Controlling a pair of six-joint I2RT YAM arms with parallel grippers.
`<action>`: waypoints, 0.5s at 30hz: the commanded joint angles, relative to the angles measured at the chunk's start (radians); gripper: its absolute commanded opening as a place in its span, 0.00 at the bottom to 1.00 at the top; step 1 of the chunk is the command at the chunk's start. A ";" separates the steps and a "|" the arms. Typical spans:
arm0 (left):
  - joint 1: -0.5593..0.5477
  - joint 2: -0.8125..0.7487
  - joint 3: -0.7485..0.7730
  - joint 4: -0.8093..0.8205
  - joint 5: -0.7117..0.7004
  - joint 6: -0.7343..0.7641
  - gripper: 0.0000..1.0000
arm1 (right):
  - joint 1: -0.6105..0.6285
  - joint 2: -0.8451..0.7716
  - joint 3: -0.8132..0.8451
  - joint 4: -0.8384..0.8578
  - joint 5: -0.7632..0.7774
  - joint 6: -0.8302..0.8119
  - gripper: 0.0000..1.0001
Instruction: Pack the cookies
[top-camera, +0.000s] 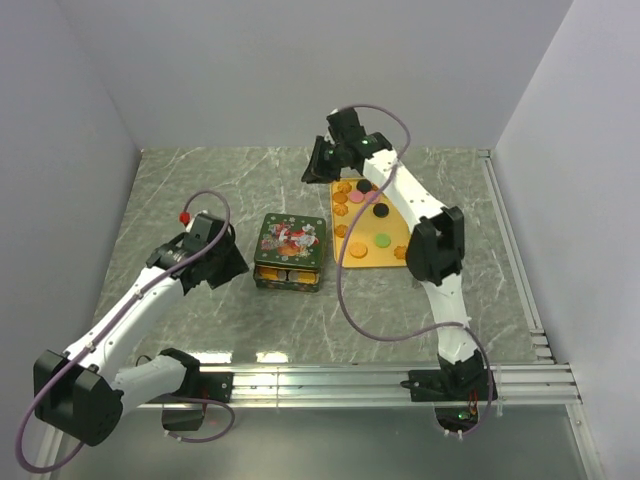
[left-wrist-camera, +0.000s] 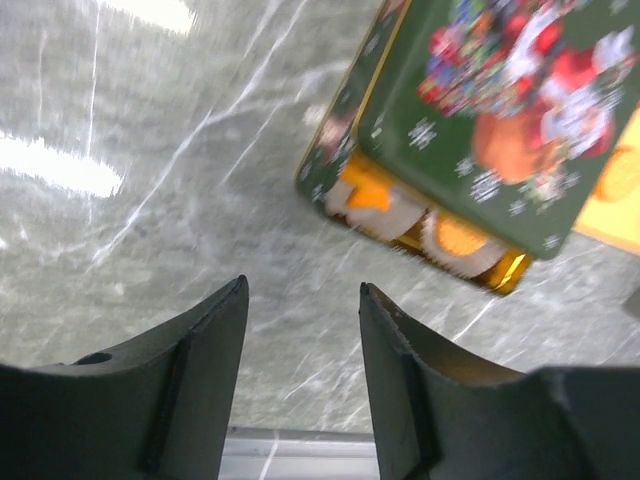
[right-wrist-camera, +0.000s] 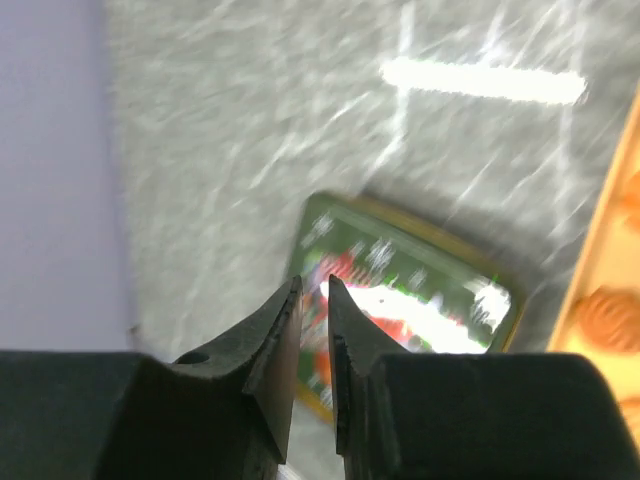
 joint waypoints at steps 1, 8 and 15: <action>-0.005 -0.042 -0.064 0.009 0.037 -0.013 0.54 | 0.011 0.124 0.159 -0.179 0.097 -0.067 0.25; -0.004 -0.083 -0.119 0.029 0.074 -0.042 0.52 | 0.014 0.225 0.178 -0.163 0.094 -0.082 0.27; -0.005 -0.116 -0.174 0.051 0.075 -0.069 0.51 | 0.051 0.268 0.163 -0.170 0.091 -0.133 0.27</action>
